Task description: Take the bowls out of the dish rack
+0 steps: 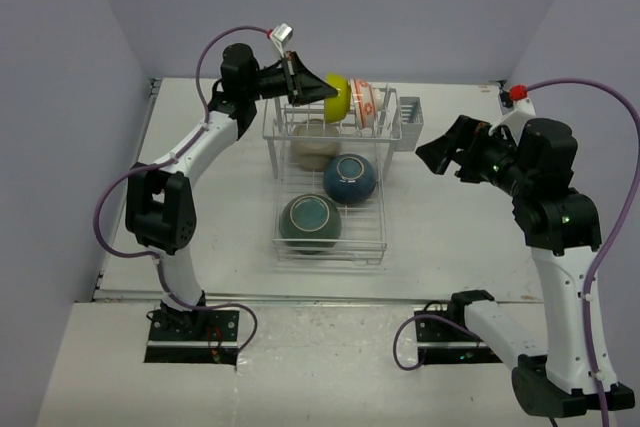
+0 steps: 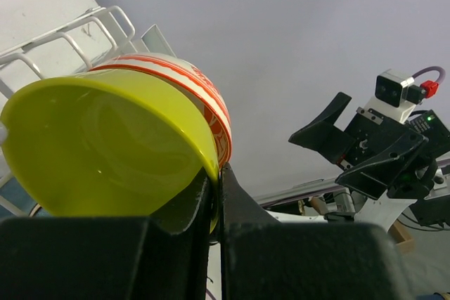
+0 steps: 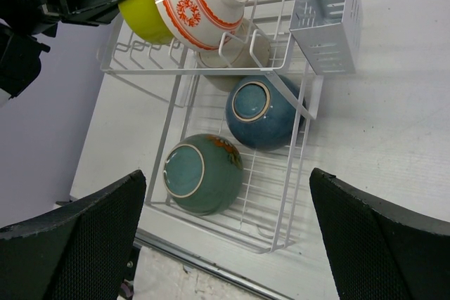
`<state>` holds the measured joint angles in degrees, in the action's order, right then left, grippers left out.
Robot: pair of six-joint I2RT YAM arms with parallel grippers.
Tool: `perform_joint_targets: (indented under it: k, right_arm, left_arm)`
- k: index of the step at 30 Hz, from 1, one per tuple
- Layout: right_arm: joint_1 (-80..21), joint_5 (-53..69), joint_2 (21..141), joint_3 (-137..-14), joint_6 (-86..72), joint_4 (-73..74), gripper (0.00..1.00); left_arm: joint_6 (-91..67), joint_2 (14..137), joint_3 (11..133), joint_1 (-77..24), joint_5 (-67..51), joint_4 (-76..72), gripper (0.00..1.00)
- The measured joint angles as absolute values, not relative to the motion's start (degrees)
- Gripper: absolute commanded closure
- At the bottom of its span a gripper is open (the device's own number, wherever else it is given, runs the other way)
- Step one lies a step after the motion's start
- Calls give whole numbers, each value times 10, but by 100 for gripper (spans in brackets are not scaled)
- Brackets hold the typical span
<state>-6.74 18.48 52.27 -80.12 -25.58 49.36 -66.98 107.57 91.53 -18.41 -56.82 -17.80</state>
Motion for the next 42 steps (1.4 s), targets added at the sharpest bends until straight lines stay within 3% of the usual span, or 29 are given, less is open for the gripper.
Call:
perform_joint_targets:
  k: [8,19,34,38,42]
  right_arm:
    - [-71,185,528,-801,-255,494,1]
    - [-72,185,528,-801,-255,494,1]
    - [-74,185,529,-801,-255,494,1]
    - [-75,186,529,-801,-255,494,1]
    - [-75,188,529,-801,-256,493,1]
  left_arm:
    - [-704,1068,875,-168,-580,-233,100]
    - [-859,1060,790,-145,-578,-464,100]
    - [-1001,1060,788,-123,-551,-646,100]
    - [-998,1047,788,-111,-548,-632,100]
    - [-872,1001,831,-58,-549,-448,100]
